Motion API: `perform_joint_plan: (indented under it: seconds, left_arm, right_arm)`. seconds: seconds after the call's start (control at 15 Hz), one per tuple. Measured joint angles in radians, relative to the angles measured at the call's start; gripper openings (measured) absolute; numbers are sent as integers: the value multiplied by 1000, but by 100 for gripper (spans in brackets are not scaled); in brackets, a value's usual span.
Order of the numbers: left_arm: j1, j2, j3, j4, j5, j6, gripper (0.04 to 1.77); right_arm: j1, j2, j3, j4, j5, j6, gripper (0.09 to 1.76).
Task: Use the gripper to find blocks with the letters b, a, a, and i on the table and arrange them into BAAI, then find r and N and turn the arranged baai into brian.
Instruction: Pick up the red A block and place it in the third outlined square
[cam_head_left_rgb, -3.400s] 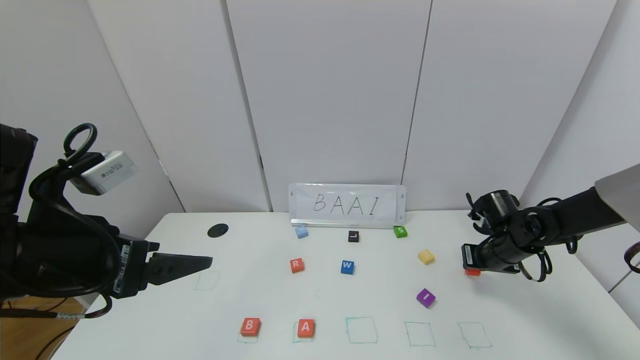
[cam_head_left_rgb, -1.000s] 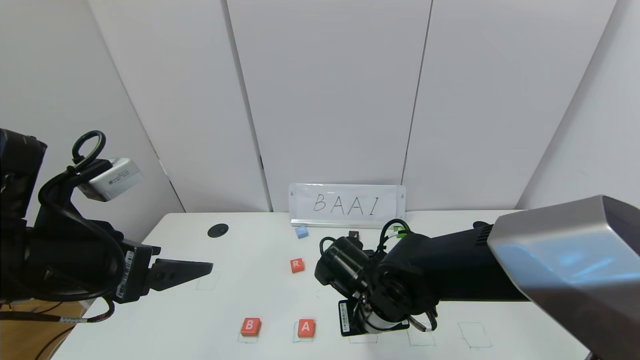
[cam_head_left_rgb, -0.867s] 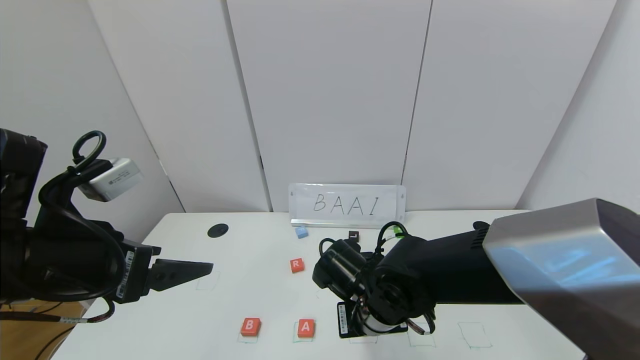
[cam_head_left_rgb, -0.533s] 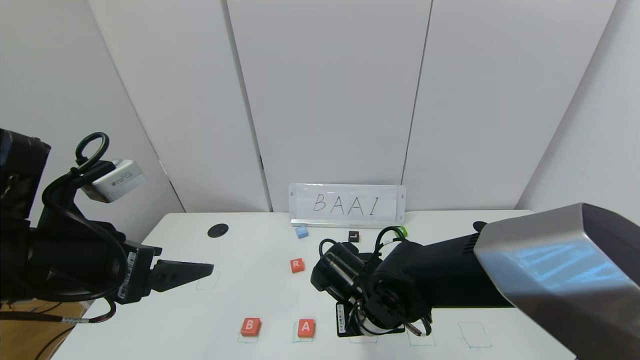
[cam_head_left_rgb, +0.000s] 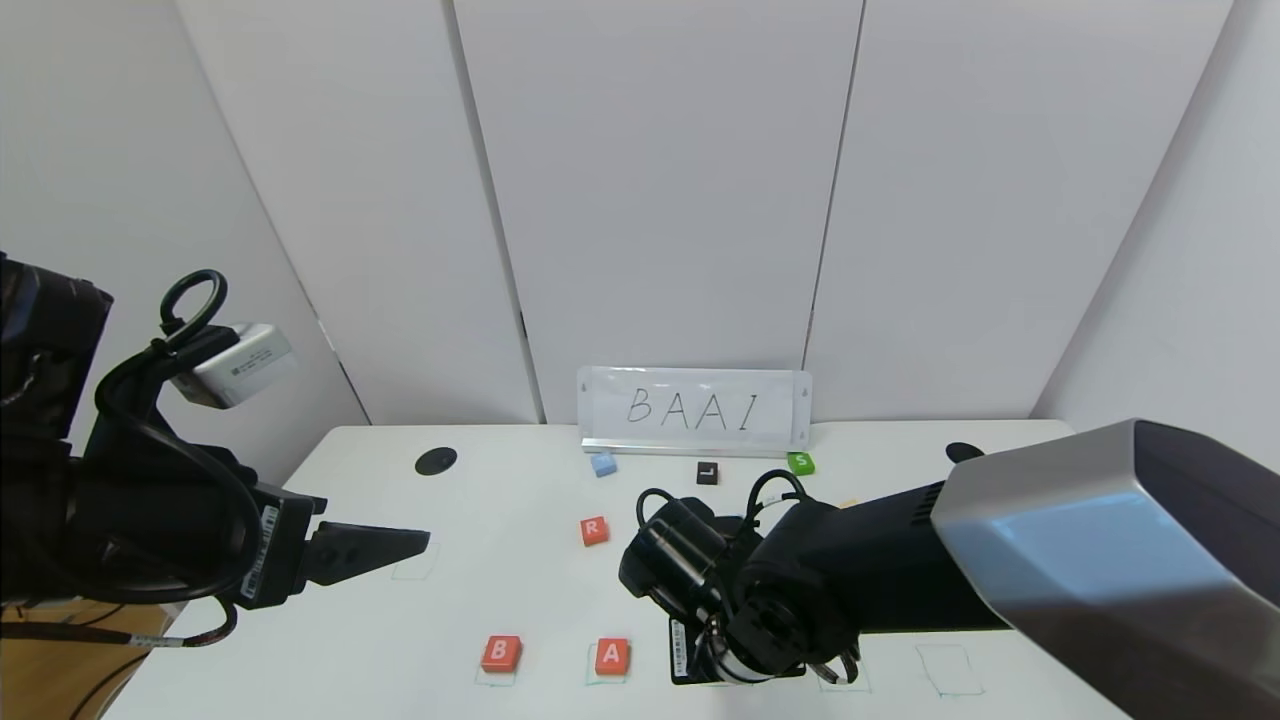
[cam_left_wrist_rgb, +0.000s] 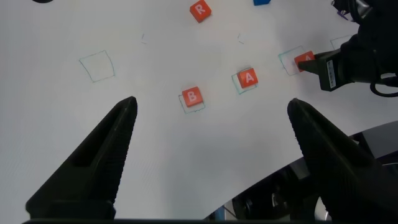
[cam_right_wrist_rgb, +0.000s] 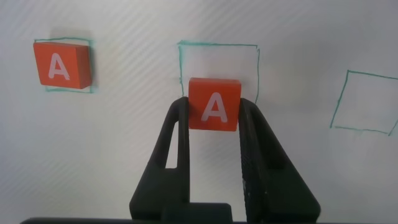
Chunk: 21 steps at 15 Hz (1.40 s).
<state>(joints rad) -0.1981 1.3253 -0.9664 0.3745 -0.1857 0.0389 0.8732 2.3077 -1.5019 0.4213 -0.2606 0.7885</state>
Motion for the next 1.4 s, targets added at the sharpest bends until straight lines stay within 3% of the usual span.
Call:
perform_joint_plan:
  seconds: [0.53,1.4]
  left_arm:
    - [0,-1,0,0,-1,0,172]
    - [-1,-3,8,0,-1,12,172]
  right_arm:
    - [3,-3,87,-119,4,1,53]
    - [-8,0,113,-128,2,2,53]
